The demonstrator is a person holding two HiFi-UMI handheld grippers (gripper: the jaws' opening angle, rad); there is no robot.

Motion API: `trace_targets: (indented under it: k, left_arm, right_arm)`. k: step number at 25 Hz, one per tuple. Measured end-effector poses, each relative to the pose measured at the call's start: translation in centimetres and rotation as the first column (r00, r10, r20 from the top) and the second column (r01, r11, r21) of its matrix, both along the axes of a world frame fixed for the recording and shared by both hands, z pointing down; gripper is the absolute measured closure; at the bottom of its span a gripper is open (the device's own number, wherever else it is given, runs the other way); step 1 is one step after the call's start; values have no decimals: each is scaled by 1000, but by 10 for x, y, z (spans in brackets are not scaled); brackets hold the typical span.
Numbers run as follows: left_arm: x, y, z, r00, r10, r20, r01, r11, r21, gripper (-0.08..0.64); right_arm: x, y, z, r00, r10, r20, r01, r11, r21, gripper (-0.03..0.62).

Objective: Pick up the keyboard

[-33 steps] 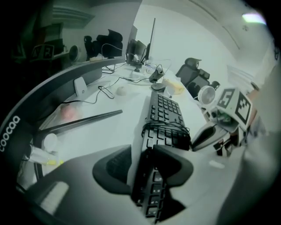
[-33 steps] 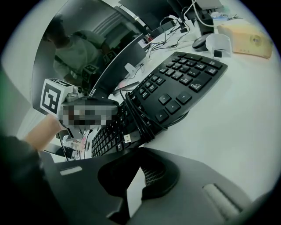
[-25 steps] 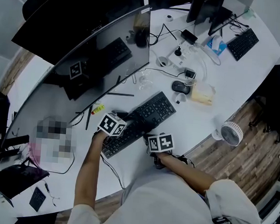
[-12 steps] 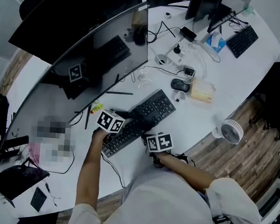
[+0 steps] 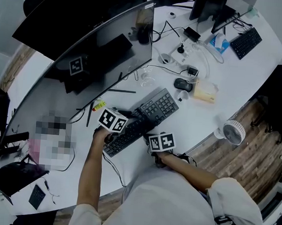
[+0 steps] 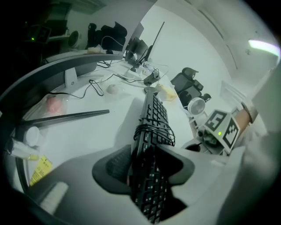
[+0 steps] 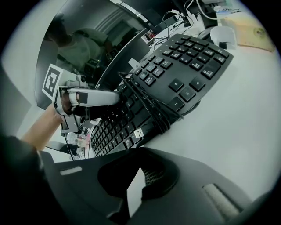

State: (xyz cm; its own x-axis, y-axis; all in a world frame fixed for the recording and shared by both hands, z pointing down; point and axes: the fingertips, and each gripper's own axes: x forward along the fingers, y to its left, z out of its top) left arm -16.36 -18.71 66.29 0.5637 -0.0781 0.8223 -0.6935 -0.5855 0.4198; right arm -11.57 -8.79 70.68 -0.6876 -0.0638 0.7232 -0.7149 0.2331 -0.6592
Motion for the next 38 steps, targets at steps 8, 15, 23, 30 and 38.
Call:
trace_targets:
  k: [8,15,23,30,38]
  left_arm:
    - [2,6,-9,1000,-4,-24,4,1000,-9,560]
    - [4,11,-7,1000,21,-19,-21,1000,3,560]
    - [6,19,-8,999,42,-34,-44,997,-57,560]
    - [12,25,-18,992,25,-121,-41,991,-127,560]
    - [39,49,-8,981,173,-93,-185,971,-152,560]
  right_arm:
    - [1,2,-1,1000,7,4,-7,1000,-1,594]
    - [2,4,-1,1000,22,14,-22,1000,-13,594]
    - [4,4,0,998,57,27,-56,997,-53,594]
    - [5,3,1,998,52,28,-51,998,-47,594]
    - [2,3,0,998,49,32,-48,998,-38,594]
